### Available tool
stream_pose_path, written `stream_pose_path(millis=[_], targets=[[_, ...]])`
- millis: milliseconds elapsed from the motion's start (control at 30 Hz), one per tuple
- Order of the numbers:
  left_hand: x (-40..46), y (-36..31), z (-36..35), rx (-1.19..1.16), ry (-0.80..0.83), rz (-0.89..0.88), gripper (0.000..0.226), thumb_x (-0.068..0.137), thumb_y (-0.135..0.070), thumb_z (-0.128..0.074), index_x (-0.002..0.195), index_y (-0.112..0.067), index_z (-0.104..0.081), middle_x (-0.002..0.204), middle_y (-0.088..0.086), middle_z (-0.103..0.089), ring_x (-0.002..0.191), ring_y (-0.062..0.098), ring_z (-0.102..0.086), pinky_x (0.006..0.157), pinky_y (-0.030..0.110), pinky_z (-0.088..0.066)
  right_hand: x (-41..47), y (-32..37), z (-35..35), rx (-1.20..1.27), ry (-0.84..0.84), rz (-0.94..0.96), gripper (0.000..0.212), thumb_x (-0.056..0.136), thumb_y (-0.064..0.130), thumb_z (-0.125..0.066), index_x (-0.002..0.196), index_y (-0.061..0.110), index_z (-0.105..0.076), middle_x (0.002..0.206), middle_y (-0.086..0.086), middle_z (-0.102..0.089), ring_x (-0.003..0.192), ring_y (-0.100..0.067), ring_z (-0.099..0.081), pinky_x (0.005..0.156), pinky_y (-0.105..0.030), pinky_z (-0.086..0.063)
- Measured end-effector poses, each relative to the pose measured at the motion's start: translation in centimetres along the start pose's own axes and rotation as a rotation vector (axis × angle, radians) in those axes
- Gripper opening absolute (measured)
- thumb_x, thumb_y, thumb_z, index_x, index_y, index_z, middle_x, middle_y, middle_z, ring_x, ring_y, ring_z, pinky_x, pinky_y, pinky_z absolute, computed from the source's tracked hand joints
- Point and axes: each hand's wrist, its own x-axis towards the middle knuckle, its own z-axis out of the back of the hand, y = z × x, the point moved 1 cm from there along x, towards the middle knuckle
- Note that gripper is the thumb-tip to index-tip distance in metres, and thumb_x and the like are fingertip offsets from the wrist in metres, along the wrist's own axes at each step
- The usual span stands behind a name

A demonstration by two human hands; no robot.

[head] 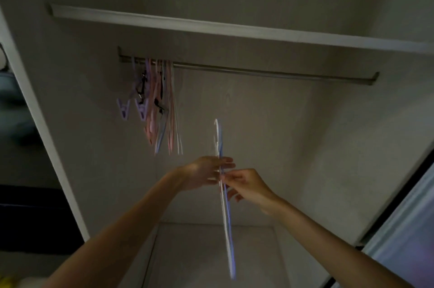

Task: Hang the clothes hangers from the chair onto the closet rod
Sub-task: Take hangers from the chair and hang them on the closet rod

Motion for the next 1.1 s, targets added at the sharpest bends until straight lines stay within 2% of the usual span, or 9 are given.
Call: stream_pose_path(millis=[167,300,400,467,533,733,900,1000,1100], targets=[[0.1,-0.8,3.3,-0.049,-0.085,0.076,0.024,0.101,-0.014,-0.034,0.114,-0.006,-0.052,0.095,0.002,-0.072,0.080,0.019,-0.071,0.085,0.035,-0.052,2.8,-0.4,3.3,-0.076,-0.256,0.005,0.026,0.097,0.001,-0.037,0.084,0.007,-0.058,0.060,-0.009,-0.056,0.026,-0.001,-0.045,0.032,-0.010,-0.034],[0.4,-0.2,5.4,-0.026,-0.123,0.183,0.024,0.100,-0.011,-0.031,0.104,-0.004,-0.053,0.073,0.001,-0.075,0.063,0.017,-0.073,0.059,0.026,-0.060,5.9,1.1,6.5,-0.258,-0.415,0.082,0.027,0.097,0.003,-0.035,0.083,0.012,-0.056,0.053,-0.002,-0.051,0.024,-0.002,-0.041,0.033,-0.012,-0.032],[0.8,-0.2,6.2,-0.003,-0.159,0.224,0.027,0.101,-0.011,-0.028,0.095,-0.003,-0.053,0.068,0.003,-0.075,0.058,0.017,-0.072,0.054,0.025,-0.059,8.8,4.6,6.9,-0.449,-0.504,0.215,0.027,0.095,0.013,-0.043,0.077,0.020,-0.061,0.062,-0.003,-0.062,0.049,-0.009,-0.057,0.052,-0.023,-0.042],[1.1,-0.6,6.9,-0.032,-0.188,0.227,0.027,0.101,-0.011,-0.028,0.092,-0.003,-0.052,0.064,0.005,-0.074,0.055,0.018,-0.072,0.051,0.025,-0.059,11.1,7.5,6.7,-0.589,-0.559,0.258,0.022,0.094,0.021,-0.045,0.090,0.015,-0.066,0.085,-0.011,-0.070,0.079,-0.027,-0.064,0.068,-0.030,-0.046],[1.5,-1.3,7.9,-0.069,-0.194,0.225,0.028,0.101,-0.010,-0.027,0.093,-0.003,-0.052,0.065,0.007,-0.074,0.056,0.019,-0.072,0.051,0.026,-0.059,13.5,10.3,6.0,-0.679,-0.583,0.275,0.024,0.095,0.023,-0.044,0.101,0.012,-0.065,0.102,-0.014,-0.068,0.095,-0.032,-0.063,0.073,-0.030,-0.044],[2.0,-3.9,9.5,-0.068,-0.161,0.209,0.027,0.101,-0.010,-0.027,0.100,-0.003,-0.053,0.069,0.006,-0.074,0.059,0.018,-0.072,0.057,0.026,-0.059,20.0,13.6,2.9,-0.810,-0.525,0.130,0.031,0.100,0.019,-0.034,0.117,0.006,-0.055,0.124,-0.017,-0.055,0.111,-0.032,-0.055,0.086,-0.031,-0.044],[1.8,-4.9,10.3,-0.050,-0.178,0.228,0.029,0.102,-0.010,-0.026,0.098,-0.003,-0.054,0.069,0.006,-0.074,0.059,0.018,-0.072,0.058,0.027,-0.058,22.5,12.3,0.1,-0.849,-0.334,-0.016,0.028,0.092,0.013,-0.050,0.118,0.002,-0.053,0.122,-0.017,-0.057,0.109,-0.030,-0.058,0.088,-0.033,-0.048],[1.2,-4.8,10.4,-0.057,-0.154,0.232,0.029,0.101,-0.011,-0.026,0.099,-0.003,-0.055,0.074,0.006,-0.074,0.062,0.018,-0.072,0.063,0.028,-0.058,22.9,11.6,-0.6,-0.840,-0.194,-0.018,0.031,0.094,0.027,-0.048,0.111,0.003,-0.058,0.112,-0.016,-0.066,0.097,-0.029,-0.065,0.087,-0.035,-0.054],[0.5,-5.1,10.6,-0.042,-0.121,0.244,0.031,0.101,-0.011,-0.026,0.096,-0.004,-0.056,0.073,0.005,-0.075,0.063,0.017,-0.073,0.065,0.028,-0.057,21.7,12.9,0.0,-0.991,-0.178,0.033,0.050,0.099,0.046,-0.029,0.105,0.006,-0.059,0.112,-0.014,-0.066,0.097,-0.028,-0.064,0.086,-0.032,-0.049]])
